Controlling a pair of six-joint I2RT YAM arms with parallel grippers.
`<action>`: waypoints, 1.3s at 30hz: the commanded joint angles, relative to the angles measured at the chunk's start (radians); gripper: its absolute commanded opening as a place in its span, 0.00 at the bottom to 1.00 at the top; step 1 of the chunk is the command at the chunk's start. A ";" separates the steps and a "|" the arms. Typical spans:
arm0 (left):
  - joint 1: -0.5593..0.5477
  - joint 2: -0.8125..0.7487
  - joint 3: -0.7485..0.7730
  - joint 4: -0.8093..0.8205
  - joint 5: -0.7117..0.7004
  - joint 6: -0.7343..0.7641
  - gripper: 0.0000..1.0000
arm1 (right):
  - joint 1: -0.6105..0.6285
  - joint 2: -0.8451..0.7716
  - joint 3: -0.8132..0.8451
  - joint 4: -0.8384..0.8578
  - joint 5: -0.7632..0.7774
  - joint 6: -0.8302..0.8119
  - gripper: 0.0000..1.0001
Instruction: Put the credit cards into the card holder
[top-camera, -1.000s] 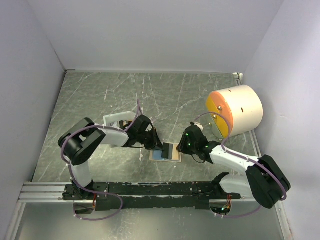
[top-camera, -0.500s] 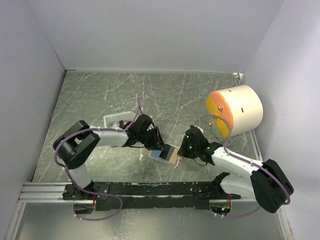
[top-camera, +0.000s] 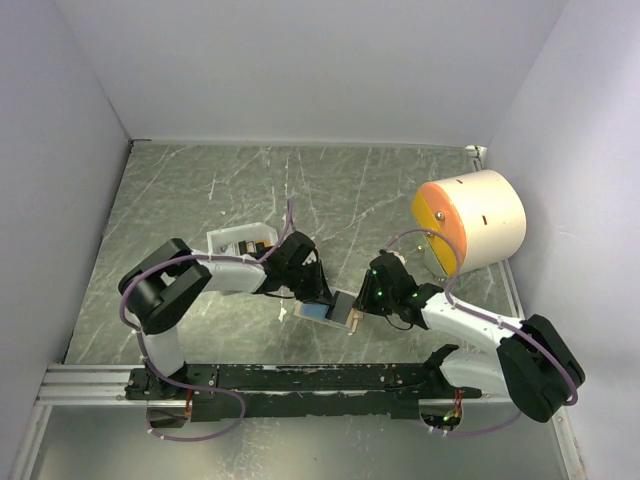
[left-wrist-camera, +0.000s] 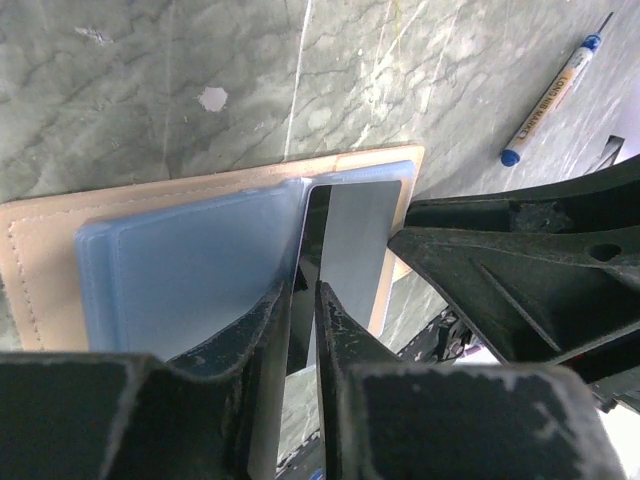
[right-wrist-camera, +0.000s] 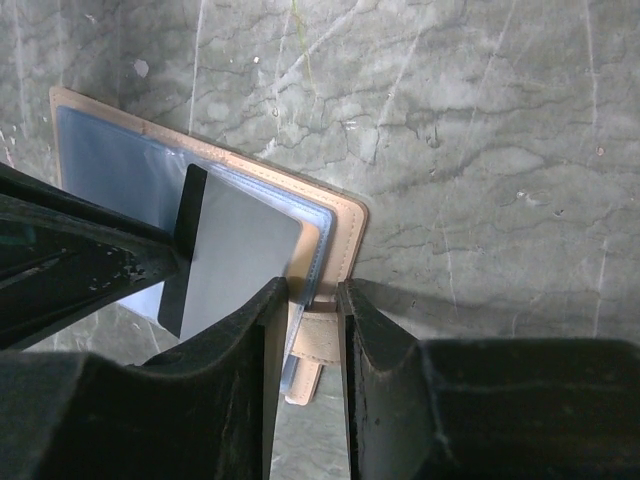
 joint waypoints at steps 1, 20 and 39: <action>-0.026 0.026 0.058 0.023 0.014 0.007 0.25 | 0.003 0.029 -0.023 0.013 -0.008 0.001 0.27; -0.053 -0.038 0.050 0.051 0.030 -0.020 0.48 | 0.001 0.064 0.082 -0.061 0.099 -0.044 0.37; 0.356 -0.429 0.169 -0.550 -0.133 0.272 0.52 | 0.051 0.153 0.450 -0.075 0.056 -0.072 0.67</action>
